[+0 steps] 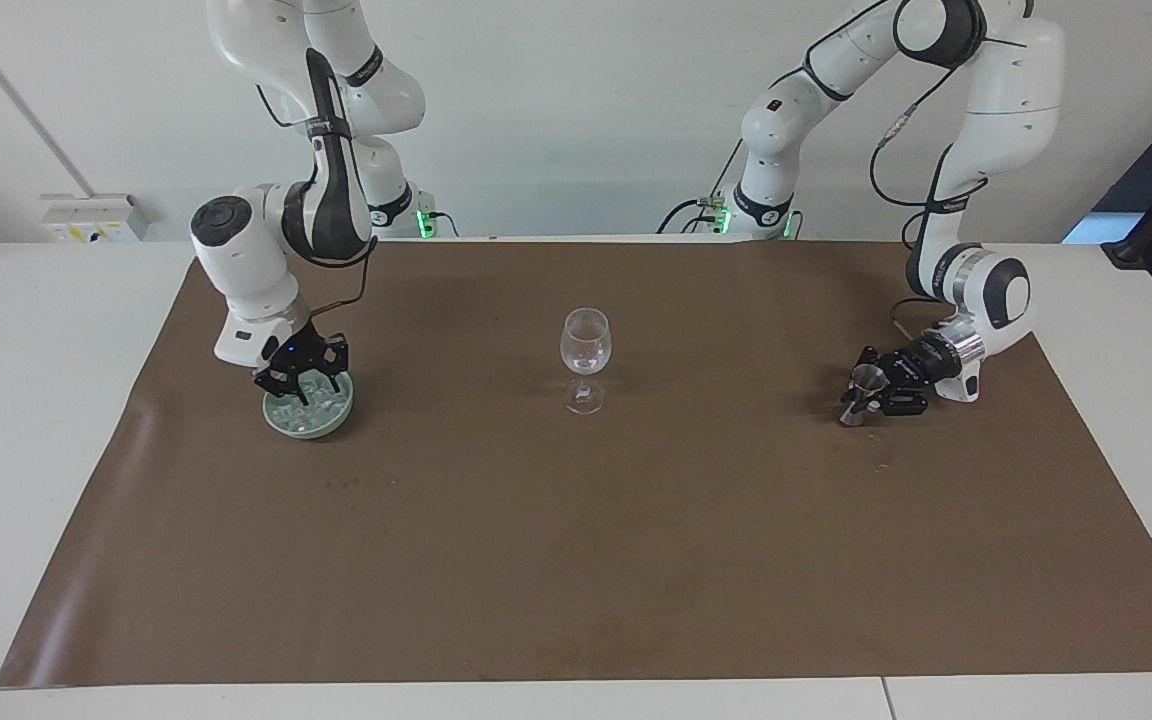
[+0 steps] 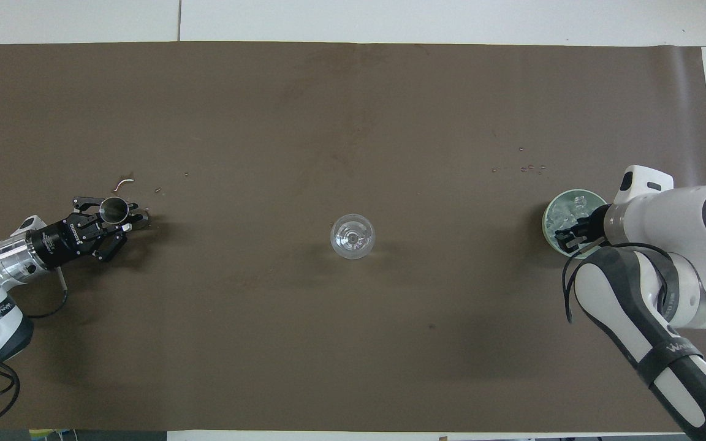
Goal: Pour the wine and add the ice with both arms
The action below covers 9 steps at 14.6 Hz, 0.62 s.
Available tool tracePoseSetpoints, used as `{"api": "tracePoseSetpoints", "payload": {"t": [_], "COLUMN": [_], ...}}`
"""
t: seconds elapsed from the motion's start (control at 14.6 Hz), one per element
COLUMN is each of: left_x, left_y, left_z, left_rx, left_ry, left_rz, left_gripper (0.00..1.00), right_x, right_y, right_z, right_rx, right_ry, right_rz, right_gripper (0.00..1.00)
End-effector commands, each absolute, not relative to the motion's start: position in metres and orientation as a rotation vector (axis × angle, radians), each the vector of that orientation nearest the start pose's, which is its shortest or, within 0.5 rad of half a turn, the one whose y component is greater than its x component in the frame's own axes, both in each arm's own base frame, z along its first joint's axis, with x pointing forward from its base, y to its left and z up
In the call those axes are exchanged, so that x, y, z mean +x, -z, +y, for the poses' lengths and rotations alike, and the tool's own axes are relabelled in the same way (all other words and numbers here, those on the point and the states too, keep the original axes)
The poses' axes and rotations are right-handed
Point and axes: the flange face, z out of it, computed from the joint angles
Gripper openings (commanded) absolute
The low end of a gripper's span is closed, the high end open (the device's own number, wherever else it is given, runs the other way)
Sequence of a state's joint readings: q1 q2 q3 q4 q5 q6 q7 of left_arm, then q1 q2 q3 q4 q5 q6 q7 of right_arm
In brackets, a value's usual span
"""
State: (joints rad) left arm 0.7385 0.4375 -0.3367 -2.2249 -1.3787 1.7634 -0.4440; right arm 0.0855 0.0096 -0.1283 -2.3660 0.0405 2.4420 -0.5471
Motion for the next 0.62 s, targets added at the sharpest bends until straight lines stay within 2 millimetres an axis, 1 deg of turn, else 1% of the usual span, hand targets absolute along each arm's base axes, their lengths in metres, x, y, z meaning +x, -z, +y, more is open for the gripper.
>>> {"api": "tracePoseSetpoints", "payload": {"t": [0.0, 0.14, 0.21, 0.27, 0.41, 0.55], "left_x": [0.487, 0.486, 0.486, 0.485, 0.487, 0.487], "left_y": [-0.208, -0.209, -0.211, -0.211, -0.214, -0.220], "left_z": [0.113, 0.116, 0.120, 0.120, 0.121, 0.121], "left_rx": [1.040, 1.036, 1.030, 1.034, 1.044, 1.075], "left_ry": [0.829, 0.827, 0.822, 0.826, 0.832, 0.829], "left_rz": [1.382, 1.377, 1.377, 1.370, 1.353, 1.349], "left_gripper": [0.00, 0.00, 0.44, 0.99, 1.00, 1.00], "right_x": [0.501, 0.500, 0.500, 0.500, 0.500, 0.499], "right_y": [-0.324, -0.323, -0.323, -0.324, -0.324, -0.323], "right_z": [-0.023, -0.023, -0.023, -0.023, -0.022, -0.023], "right_rx": [-3.026, -3.026, -3.026, -3.027, -3.025, -3.026], "right_ry": [0.131, 0.128, 0.126, 0.128, 0.128, 0.126], "right_rz": [-0.760, -0.757, -0.755, -0.755, -0.760, -0.757], "right_gripper": [0.48, 0.47, 0.47, 0.47, 0.44, 0.43]}}
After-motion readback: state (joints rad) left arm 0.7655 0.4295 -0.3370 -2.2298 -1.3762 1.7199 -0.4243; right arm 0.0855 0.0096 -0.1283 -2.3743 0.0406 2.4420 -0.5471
